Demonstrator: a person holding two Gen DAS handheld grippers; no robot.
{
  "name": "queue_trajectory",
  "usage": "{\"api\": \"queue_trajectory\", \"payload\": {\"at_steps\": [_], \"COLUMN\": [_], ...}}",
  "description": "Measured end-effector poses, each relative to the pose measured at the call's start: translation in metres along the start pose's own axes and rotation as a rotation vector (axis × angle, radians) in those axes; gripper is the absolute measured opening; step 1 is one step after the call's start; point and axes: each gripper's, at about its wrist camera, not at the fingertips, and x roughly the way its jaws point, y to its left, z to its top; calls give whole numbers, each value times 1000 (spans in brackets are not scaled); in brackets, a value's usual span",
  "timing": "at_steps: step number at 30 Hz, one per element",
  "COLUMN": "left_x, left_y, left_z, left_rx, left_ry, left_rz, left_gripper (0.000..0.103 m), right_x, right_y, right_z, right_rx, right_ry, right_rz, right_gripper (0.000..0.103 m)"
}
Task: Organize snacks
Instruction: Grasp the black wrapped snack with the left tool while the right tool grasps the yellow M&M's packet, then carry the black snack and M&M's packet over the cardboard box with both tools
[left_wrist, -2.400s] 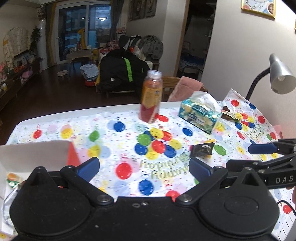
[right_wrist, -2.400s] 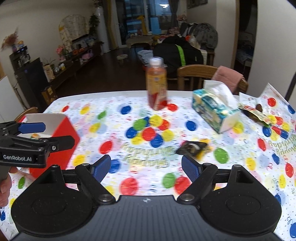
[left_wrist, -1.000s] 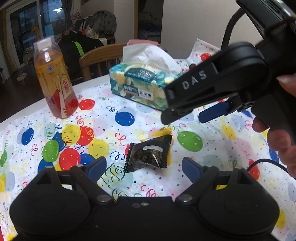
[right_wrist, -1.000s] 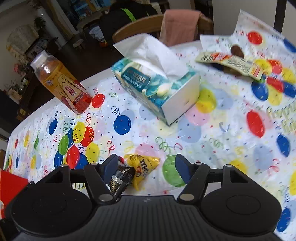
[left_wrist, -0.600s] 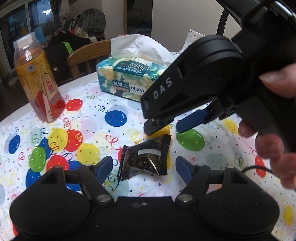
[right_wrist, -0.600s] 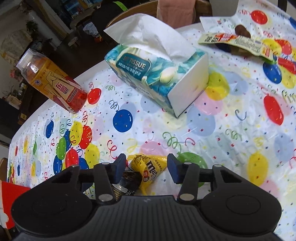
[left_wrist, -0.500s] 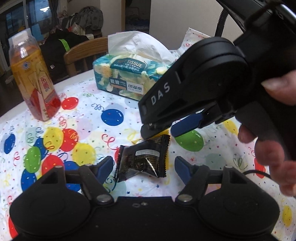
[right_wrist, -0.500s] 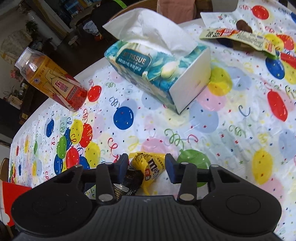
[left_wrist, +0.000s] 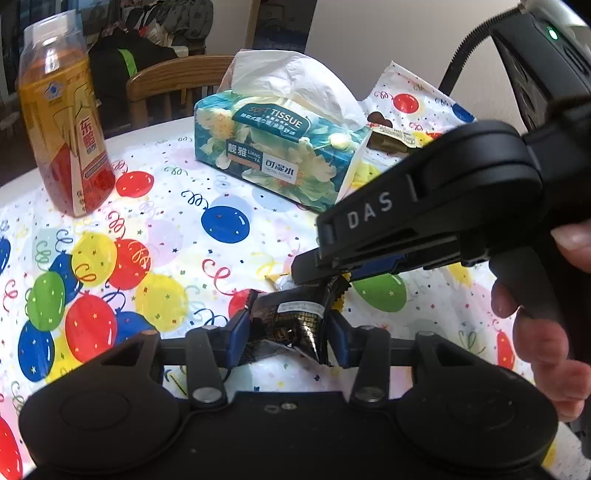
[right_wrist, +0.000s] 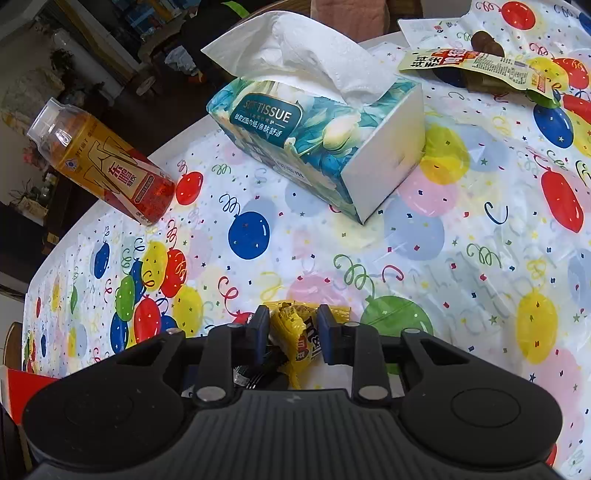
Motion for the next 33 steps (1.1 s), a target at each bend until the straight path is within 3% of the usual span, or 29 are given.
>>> {"api": "queue_trajectory", "payload": {"at_steps": [15, 33], "left_x": [-38, -135], "left_y": [9, 29], "left_z": [-20, -56], "left_rx": [-83, -174], "left_ry": [-4, -45], "left_rz": [9, 48], "left_gripper": [40, 40], "right_x": [-32, -110], "right_y": [6, 71], "right_z": [-26, -96], "right_rx": [-32, -173], "right_ry": [-22, -47], "right_rz": [5, 67], "right_gripper": [21, 21]}}
